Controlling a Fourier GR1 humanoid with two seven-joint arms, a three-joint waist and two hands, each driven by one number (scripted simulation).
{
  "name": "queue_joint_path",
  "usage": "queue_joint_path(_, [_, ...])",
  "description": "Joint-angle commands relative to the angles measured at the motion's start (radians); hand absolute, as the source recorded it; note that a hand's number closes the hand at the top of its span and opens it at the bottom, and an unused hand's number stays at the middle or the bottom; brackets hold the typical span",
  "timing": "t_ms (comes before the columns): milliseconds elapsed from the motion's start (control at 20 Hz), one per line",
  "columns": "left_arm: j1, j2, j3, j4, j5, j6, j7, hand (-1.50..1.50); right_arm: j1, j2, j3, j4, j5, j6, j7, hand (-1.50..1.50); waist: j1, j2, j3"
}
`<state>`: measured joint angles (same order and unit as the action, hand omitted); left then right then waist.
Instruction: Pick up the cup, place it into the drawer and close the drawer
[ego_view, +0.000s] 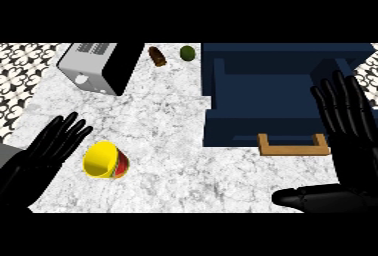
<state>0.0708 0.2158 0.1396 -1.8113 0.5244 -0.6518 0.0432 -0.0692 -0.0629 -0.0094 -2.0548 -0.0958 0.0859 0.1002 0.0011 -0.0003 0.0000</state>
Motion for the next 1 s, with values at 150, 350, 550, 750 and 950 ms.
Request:
queue_joint_path(150, [-0.059, 0.001, 0.060, 0.179, -0.122, -0.039, -0.096, -1.50, -0.039, -0.010, -0.011, 0.007, -0.010, -0.002, 0.047, -1.50, -0.002, 0.000, 0.000])
queue_joint_path(350, [-0.086, -0.003, 0.078, 0.298, -0.183, -0.054, -0.171, -1.50, -0.069, -0.023, -0.029, -0.017, -0.023, -0.011, 0.095, -1.50, -0.002, 0.001, 0.000])
queue_joint_path(550, [-0.041, -0.030, 0.051, 0.268, -0.264, -0.035, -0.216, -1.50, -0.024, -0.025, -0.056, 0.030, -0.043, 0.026, 0.008, -1.50, 0.000, 0.000, 0.000])
queue_joint_path(750, [-0.153, 0.023, 0.090, 0.512, -0.356, -0.082, -0.381, -1.50, -0.053, -0.008, -0.017, 0.032, -0.015, 0.007, 0.034, -1.50, -0.002, 0.001, 0.000])
queue_joint_path(950, [-0.190, 0.021, 0.074, 0.657, -0.450, -0.070, -0.489, -1.50, -0.046, -0.021, -0.027, 0.008, -0.033, 0.028, 0.032, -1.50, -0.004, 0.001, 0.000])
